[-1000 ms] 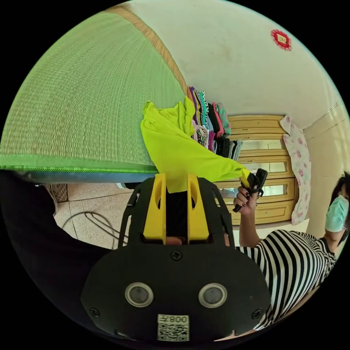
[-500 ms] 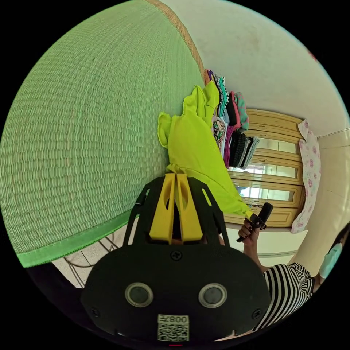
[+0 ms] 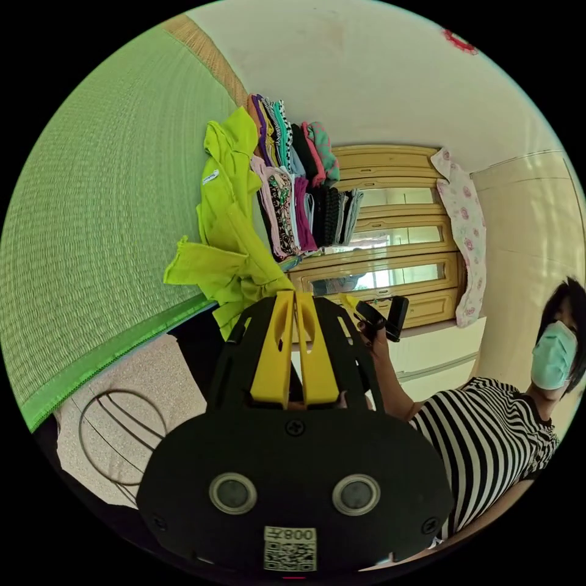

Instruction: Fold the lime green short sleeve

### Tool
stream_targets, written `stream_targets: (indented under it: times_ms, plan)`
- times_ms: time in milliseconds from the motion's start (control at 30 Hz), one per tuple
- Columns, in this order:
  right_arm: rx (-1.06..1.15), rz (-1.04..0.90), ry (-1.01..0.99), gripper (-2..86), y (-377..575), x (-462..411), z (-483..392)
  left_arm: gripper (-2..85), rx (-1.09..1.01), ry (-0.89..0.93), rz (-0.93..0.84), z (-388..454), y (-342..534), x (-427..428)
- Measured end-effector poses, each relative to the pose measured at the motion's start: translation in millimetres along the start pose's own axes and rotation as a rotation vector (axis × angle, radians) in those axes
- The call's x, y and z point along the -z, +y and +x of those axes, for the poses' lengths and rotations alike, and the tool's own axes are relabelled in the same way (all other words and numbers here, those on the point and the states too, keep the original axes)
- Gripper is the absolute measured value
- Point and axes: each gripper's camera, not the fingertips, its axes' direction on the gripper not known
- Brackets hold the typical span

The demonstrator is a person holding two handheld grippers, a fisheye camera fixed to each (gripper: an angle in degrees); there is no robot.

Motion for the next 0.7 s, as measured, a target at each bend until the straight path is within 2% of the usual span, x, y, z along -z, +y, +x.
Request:
stream_targets:
  times_ms: [100,200,333,467,533,700]
  plan:
    - [0.154,-0.029,-0.046,10.0,-4,-45,-39,0.3,-0.051,0.037,-0.030,28,-1,-16]
    - [0.307,-0.090,-0.024,10.8,-5,-99,-83,0.2,-0.092,0.061,-0.062,54,-4,-32]
    - [0.436,-0.071,0.041,11.1,-1,-139,-112,0.3,-0.114,0.088,-0.071,78,-8,-44]
    - [0.474,-0.074,0.094,9.1,5,-170,-115,0.4,-0.126,0.082,-0.088,92,-11,-59]
    - [0.447,-0.068,0.140,5.3,8,-188,-111,0.4,-0.137,0.064,-0.111,101,-12,-73]
    - [0.419,-0.074,0.135,0.8,22,-202,-93,0.9,-0.161,0.052,-0.112,115,-15,-86]
